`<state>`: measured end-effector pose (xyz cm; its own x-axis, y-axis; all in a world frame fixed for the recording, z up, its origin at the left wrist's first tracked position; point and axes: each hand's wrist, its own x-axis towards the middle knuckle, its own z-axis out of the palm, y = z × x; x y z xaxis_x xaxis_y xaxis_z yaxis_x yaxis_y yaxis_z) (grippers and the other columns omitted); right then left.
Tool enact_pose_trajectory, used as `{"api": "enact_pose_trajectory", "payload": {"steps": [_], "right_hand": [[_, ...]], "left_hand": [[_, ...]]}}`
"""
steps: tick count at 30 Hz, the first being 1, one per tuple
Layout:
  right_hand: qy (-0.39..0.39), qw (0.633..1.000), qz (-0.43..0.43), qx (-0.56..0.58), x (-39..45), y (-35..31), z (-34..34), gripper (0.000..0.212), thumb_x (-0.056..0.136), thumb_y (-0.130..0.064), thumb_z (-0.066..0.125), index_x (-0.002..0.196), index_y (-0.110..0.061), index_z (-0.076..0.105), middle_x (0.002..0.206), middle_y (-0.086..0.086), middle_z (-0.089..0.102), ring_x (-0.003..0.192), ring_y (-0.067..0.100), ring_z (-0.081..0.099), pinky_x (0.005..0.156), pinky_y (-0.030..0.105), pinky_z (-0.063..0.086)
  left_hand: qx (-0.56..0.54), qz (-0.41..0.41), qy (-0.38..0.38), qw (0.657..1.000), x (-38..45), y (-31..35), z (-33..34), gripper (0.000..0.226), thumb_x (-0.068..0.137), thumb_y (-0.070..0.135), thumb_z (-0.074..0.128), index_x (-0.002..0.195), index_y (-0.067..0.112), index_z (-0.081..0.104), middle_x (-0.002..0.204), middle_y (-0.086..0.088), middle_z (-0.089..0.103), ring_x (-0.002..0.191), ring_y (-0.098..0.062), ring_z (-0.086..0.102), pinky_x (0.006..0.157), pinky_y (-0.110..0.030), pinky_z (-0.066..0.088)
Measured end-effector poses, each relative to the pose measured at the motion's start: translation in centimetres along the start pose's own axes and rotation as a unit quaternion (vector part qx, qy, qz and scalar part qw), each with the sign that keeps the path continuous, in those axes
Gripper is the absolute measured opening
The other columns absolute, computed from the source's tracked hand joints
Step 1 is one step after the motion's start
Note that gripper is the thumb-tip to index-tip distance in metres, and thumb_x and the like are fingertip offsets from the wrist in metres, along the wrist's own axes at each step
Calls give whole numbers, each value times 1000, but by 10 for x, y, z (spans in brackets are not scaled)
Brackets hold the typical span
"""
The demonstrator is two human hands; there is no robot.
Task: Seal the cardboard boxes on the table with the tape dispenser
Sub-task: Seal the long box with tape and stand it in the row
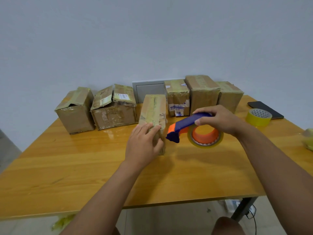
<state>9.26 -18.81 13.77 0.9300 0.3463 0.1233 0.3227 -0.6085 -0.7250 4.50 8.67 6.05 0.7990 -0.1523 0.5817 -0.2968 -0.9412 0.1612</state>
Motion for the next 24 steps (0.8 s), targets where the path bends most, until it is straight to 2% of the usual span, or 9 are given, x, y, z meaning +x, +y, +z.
{"api": "enact_pose_trajectory", "payload": {"steps": [2,3,5,7,9,11,15,20,24], "right_hand": [[-35,991,38,-124,8,5,8,44,74,-50,76,113,-34,64,111,-8,60,96,16,56,74,27,48],[-20,988,54,-144,7,11,13,45,76,-49,76,116,-32,63,112,-6,60,96,15,55,73,27,47],[93,992,57,-59,0,22,19,42,77,-45,77,113,-29,65,113,-3,62,95,14,56,71,25,44],[222,973,41,52,-4,25,20,43,76,-41,79,113,-25,66,111,-1,63,95,15,58,72,23,44],[276,953,32,122,-5,19,21,43,78,-33,80,116,-19,67,109,-1,64,90,7,59,72,19,44],[289,947,21,137,-2,11,25,43,79,-29,79,118,-17,67,108,-1,64,88,4,58,72,17,44],[308,938,15,159,3,1,33,44,80,-30,79,120,-17,65,109,-1,63,90,7,58,72,17,45],[326,924,1,198,18,-16,44,47,80,-33,78,122,-19,63,109,-5,62,96,8,59,73,16,46],[327,912,-16,248,39,-46,60,41,82,-32,77,119,-21,62,107,-7,62,97,9,60,73,17,48]], "left_hand": [[-7,-16,-9,1000,0,1,-3,54,85,50,42,132,29,58,131,5,59,124,-14,47,110,-34,31],[-10,-17,-12,1000,0,0,-5,56,85,53,40,132,29,59,131,6,58,124,-13,47,109,-33,31],[-31,-33,-16,999,2,2,-8,54,88,59,38,127,30,61,128,7,59,120,-12,47,104,-31,34],[-55,-89,-24,994,11,11,-11,57,92,69,35,117,29,66,120,7,62,113,-13,49,95,-31,36],[-31,-144,-35,988,20,21,-11,64,89,77,29,104,29,69,111,5,62,107,-17,50,91,-35,37],[10,-173,-24,985,26,29,-9,57,89,74,35,98,28,67,108,3,61,105,-22,49,92,-38,36],[70,-165,7,984,26,38,3,32,93,51,49,108,27,63,110,-2,61,105,-26,49,95,-40,34],[87,-113,33,989,15,24,15,32,89,55,59,106,28,63,100,1,62,100,-24,52,86,-40,37],[65,-63,69,993,13,15,15,38,88,61,54,98,27,69,92,2,65,92,-22,57,80,-35,35]]}}
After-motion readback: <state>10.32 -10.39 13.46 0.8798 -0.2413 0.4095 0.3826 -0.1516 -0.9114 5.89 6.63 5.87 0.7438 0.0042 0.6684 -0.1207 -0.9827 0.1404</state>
